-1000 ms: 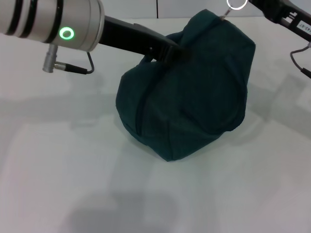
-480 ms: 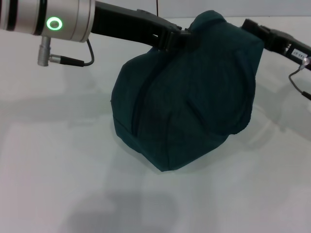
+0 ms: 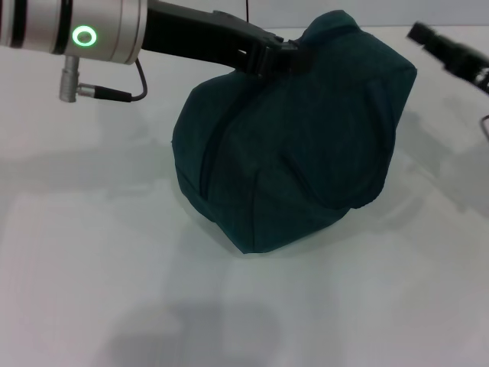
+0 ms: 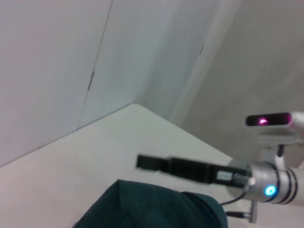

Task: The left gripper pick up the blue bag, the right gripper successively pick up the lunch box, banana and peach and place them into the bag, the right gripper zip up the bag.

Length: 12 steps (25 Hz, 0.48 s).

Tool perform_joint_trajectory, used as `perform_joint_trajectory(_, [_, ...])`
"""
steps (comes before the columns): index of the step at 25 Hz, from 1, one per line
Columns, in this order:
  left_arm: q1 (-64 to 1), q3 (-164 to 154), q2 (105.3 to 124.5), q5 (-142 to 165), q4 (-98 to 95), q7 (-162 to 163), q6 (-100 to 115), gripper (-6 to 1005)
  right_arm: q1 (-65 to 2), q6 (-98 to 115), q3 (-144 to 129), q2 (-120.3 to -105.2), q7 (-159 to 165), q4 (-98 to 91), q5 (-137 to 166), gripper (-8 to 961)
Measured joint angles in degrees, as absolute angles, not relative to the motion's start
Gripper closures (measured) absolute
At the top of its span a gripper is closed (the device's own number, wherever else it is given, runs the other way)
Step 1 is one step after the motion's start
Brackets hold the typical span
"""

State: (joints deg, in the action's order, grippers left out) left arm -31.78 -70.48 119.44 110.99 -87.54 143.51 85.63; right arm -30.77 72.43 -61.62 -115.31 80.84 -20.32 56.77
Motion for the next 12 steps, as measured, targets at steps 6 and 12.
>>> perform_joint_trajectory(6, [-32.03,-70.34,119.46,110.71,-83.94,141.61,83.18,916,-27.42,77.41,-55.65,-115.26,78.49,-20.08,56.74,799])
perform_joint_trajectory(12, [-32.01,-69.74,119.54,110.44,-78.64,138.1,78.19,908,-24.12,80.0,-55.25,-115.15,75.53,-20.08,56.82,535])
